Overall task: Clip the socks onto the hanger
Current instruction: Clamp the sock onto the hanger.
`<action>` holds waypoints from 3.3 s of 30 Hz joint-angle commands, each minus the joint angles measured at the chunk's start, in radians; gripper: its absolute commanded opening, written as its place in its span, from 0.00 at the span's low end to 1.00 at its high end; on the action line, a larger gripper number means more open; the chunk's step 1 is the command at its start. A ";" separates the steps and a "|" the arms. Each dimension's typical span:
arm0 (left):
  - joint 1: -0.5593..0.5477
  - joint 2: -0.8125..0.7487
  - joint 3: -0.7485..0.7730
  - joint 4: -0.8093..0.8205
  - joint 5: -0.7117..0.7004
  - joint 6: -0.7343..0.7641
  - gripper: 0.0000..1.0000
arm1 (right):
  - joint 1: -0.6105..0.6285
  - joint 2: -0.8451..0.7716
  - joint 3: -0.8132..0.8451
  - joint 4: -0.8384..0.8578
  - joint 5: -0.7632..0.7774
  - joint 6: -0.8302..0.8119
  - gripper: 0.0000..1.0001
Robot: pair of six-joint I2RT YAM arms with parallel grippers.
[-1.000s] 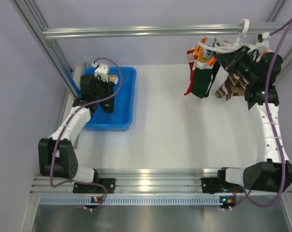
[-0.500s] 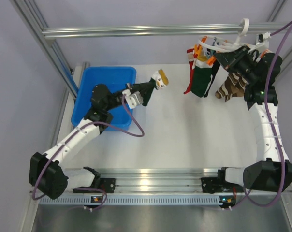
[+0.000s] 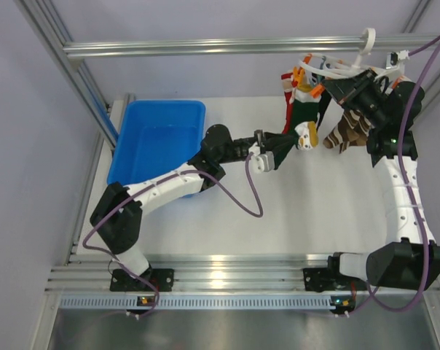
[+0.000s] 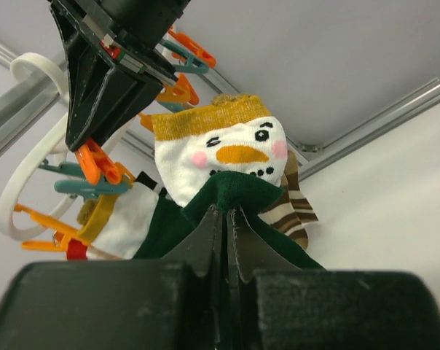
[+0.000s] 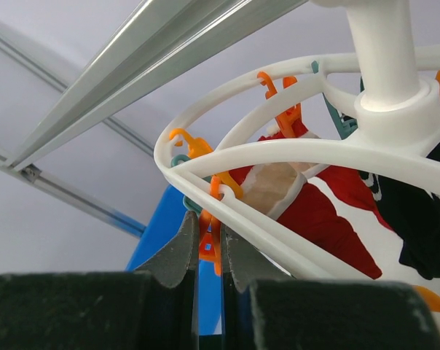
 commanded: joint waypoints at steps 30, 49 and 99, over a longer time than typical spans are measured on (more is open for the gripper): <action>0.042 0.208 0.246 0.164 -0.049 -0.254 0.00 | 0.010 -0.023 -0.010 0.231 -0.086 0.052 0.00; 0.062 0.245 0.296 0.131 -0.038 -0.297 0.00 | 0.010 -0.021 -0.027 0.297 -0.109 0.110 0.00; 0.079 0.299 0.414 0.161 -0.058 -0.426 0.00 | 0.010 -0.017 -0.024 0.263 -0.152 0.038 0.19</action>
